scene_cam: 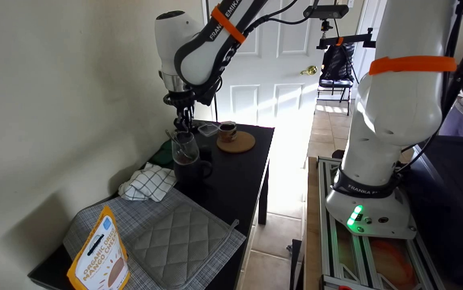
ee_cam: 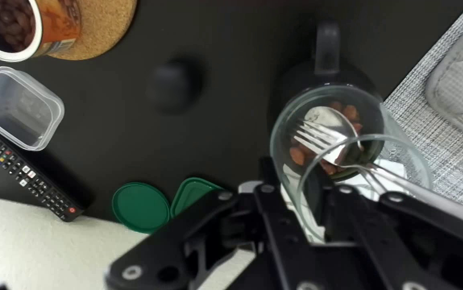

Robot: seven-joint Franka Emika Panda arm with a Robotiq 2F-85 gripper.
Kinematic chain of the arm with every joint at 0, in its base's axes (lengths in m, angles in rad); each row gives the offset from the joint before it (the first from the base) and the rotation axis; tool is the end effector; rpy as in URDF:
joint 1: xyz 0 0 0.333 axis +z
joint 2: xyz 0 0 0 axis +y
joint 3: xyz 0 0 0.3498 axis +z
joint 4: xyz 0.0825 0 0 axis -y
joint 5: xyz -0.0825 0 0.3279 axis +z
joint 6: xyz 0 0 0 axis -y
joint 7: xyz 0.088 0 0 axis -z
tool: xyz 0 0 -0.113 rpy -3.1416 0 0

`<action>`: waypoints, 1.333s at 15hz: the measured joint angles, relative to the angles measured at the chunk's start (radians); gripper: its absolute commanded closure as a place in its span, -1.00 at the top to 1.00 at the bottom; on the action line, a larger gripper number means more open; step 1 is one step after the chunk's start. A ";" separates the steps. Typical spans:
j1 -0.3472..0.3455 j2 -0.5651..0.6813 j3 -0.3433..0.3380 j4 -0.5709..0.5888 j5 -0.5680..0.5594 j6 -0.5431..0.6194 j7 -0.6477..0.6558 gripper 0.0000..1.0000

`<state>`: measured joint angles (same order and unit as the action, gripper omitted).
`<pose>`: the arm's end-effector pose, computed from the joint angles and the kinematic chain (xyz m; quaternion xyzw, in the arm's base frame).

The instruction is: Remove the glass cup from the top of the black mug.

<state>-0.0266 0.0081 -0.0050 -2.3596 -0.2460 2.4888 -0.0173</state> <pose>0.4743 -0.0147 0.4037 0.9913 0.0857 0.0581 0.0818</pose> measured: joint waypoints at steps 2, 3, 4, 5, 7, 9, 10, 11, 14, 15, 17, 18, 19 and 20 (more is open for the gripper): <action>0.008 0.010 0.003 0.004 -0.001 0.000 -0.001 -1.00; 0.011 0.016 0.004 0.005 -0.001 0.000 -0.003 -0.97; 0.013 0.018 0.005 0.008 -0.001 0.000 -0.004 -0.99; 0.016 0.019 0.006 0.009 -0.001 0.000 -0.006 -0.98; 0.019 0.015 0.008 0.013 0.000 -0.006 -0.013 -0.98; 0.020 -0.003 0.011 0.022 0.003 -0.024 -0.028 -0.98; 0.021 -0.018 0.013 0.026 0.005 -0.041 -0.038 -0.98; 0.023 -0.037 0.013 0.030 0.006 -0.064 -0.048 -0.98; 0.030 -0.116 0.014 0.033 0.045 -0.135 -0.108 -0.98; 0.037 -0.142 0.014 0.034 0.076 -0.151 -0.143 -0.98; 0.060 -0.176 0.019 0.034 0.145 -0.164 -0.210 -0.98; 0.074 -0.179 0.024 0.038 0.164 -0.164 -0.228 -0.98; 0.088 -0.173 0.032 0.045 0.177 -0.164 -0.240 -0.98; 0.100 -0.160 0.041 0.054 0.180 -0.164 -0.242 -0.98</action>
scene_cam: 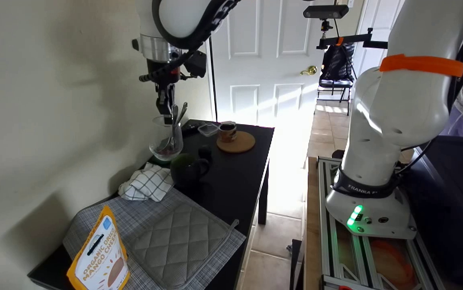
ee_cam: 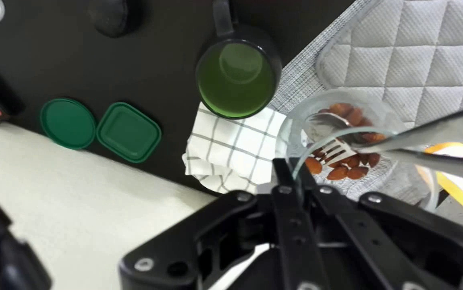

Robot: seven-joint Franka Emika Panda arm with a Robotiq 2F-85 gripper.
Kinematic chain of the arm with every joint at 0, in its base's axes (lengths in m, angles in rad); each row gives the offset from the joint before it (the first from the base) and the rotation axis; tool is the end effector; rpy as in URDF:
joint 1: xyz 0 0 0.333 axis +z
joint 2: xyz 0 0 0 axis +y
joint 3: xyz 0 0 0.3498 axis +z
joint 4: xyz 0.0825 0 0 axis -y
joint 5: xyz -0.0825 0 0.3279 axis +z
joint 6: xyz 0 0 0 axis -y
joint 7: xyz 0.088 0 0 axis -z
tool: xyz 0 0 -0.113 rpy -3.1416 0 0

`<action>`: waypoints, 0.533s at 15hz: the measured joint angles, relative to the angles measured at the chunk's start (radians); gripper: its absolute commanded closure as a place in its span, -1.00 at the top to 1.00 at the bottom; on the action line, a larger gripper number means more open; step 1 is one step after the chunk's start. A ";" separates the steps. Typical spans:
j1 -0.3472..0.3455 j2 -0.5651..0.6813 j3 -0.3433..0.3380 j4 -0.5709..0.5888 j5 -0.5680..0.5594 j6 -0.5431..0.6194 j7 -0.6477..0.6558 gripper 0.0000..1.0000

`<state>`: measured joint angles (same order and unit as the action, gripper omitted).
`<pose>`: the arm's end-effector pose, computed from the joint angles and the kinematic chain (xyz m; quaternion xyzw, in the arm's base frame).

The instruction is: Remove the glass cup from the top of the black mug.

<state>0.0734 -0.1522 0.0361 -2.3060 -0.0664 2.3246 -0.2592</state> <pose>0.4510 0.0487 0.4832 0.9751 0.2028 0.0827 0.0351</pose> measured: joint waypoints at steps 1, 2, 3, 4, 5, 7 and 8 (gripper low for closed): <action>0.009 0.019 0.011 0.010 0.000 0.001 0.000 -0.98; 0.016 0.043 0.022 0.023 -0.002 0.001 0.004 -0.98; 0.021 0.072 0.033 0.036 -0.005 0.003 0.010 -0.98; 0.022 0.106 0.041 0.052 -0.009 0.004 0.022 -0.98; 0.022 0.144 0.046 0.069 -0.010 0.005 0.034 -0.98; 0.021 0.210 0.047 0.097 0.014 0.006 0.030 -0.90; 0.021 0.220 0.047 0.100 0.013 0.006 0.030 -0.90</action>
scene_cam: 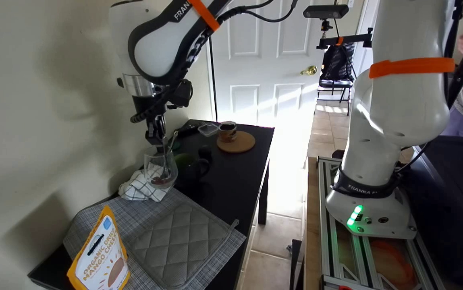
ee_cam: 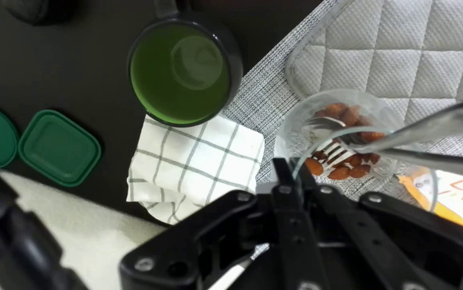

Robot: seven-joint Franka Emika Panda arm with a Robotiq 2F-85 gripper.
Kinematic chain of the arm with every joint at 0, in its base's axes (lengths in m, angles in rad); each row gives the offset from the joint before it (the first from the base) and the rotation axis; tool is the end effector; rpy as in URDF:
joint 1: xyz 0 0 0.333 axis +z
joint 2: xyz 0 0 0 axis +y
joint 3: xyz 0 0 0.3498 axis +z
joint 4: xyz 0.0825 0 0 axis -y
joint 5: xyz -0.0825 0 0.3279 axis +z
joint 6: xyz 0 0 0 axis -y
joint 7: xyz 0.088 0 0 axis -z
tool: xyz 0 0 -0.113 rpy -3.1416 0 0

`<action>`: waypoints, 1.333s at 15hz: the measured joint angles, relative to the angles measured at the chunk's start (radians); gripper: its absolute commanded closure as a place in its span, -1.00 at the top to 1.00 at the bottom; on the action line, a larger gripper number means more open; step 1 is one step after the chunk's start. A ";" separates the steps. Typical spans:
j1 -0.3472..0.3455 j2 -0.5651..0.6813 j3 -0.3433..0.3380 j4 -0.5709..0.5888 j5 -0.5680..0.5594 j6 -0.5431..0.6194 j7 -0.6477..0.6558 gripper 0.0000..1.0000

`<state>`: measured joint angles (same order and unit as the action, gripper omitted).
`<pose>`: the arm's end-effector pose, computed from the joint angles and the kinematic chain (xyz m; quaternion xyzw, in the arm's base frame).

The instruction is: Remove the glass cup from the top of the black mug.

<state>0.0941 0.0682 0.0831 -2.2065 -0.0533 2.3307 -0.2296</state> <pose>0.4961 0.0871 0.4193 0.9751 0.2191 0.0277 0.0177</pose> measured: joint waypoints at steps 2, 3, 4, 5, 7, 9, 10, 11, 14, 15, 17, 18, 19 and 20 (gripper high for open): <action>-0.001 -0.005 0.000 0.000 0.000 0.000 0.000 -0.98; -0.001 -0.009 0.000 0.000 0.000 0.000 0.000 -0.98; -0.001 -0.010 0.000 0.001 -0.005 0.001 0.014 -0.98; -0.001 -0.001 0.000 0.002 -0.007 0.005 0.031 -0.98; 0.000 0.045 0.000 0.012 -0.013 0.037 0.083 -0.98; 0.002 0.125 0.001 0.040 -0.014 0.071 0.136 -0.98; 0.005 0.171 0.001 0.061 -0.014 0.084 0.159 -0.98; 0.010 0.215 0.001 0.086 -0.018 0.087 0.185 -0.98; 0.042 0.310 -0.003 0.160 -0.073 0.087 0.278 -0.98; 0.058 0.327 -0.007 0.181 -0.097 0.087 0.312 -0.98; 0.091 0.343 -0.016 0.212 -0.142 0.087 0.374 -0.98; 0.107 0.345 -0.022 0.223 -0.161 0.087 0.402 -0.98; 0.120 0.345 -0.027 0.232 -0.175 0.086 0.424 -0.98; 0.131 0.346 -0.032 0.240 -0.184 0.084 0.443 -0.98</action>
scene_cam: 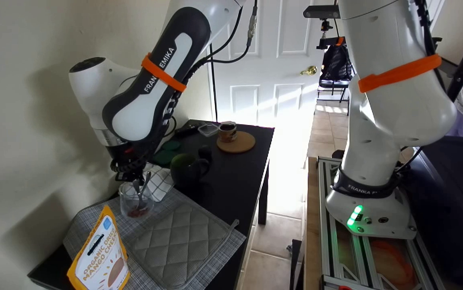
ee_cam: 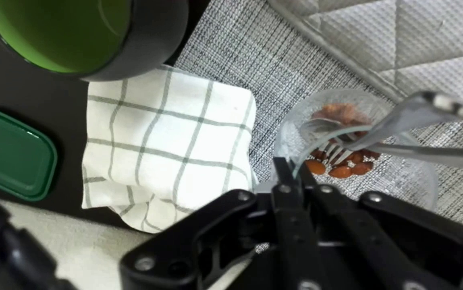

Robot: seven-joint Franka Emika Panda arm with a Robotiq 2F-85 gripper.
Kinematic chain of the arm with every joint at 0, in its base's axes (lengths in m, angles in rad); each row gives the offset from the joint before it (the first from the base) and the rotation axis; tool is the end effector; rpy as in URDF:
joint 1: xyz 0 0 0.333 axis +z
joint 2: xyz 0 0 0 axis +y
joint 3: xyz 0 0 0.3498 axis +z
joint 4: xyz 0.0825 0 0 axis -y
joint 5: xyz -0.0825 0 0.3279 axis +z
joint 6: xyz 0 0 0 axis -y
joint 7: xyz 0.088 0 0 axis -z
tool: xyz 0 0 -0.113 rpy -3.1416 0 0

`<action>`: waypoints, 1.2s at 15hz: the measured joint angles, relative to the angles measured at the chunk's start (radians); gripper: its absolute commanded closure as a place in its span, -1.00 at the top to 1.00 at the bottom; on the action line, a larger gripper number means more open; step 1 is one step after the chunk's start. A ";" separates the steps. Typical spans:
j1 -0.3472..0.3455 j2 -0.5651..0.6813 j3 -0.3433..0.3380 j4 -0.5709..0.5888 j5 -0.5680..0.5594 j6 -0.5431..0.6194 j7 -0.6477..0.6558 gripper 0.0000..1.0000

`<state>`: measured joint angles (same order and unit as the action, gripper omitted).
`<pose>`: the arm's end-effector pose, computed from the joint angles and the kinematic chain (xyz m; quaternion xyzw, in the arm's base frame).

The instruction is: Remove the glass cup from the top of the black mug.

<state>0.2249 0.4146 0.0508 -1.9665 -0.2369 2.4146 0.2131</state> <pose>0.5730 0.1572 0.3297 0.9907 0.1157 0.0340 0.0636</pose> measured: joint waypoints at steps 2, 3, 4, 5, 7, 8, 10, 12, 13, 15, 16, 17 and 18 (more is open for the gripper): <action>0.013 0.005 -0.008 0.010 -0.012 -0.009 0.027 -0.98; 0.016 0.009 -0.012 0.012 -0.016 -0.014 0.039 -0.98; 0.019 0.015 -0.016 0.015 -0.019 -0.021 0.046 -0.98; 0.021 0.021 -0.020 0.017 -0.021 -0.024 0.053 -0.98; 0.022 0.034 -0.025 0.018 -0.022 -0.024 0.064 -0.37; 0.022 0.039 -0.026 0.018 -0.022 -0.024 0.067 -0.25; 0.023 0.038 -0.026 0.019 -0.022 -0.024 0.073 0.06; 0.025 0.023 -0.026 0.018 -0.022 -0.027 0.076 0.34; 0.026 0.008 -0.025 0.016 -0.022 -0.029 0.076 0.50; 0.027 -0.041 -0.024 -0.002 -0.022 -0.035 0.076 0.81; 0.026 -0.075 -0.024 -0.018 -0.022 -0.036 0.076 0.94; 0.023 -0.112 -0.024 -0.037 -0.022 -0.036 0.076 1.00; 0.015 -0.154 -0.023 -0.059 -0.020 -0.036 0.067 0.74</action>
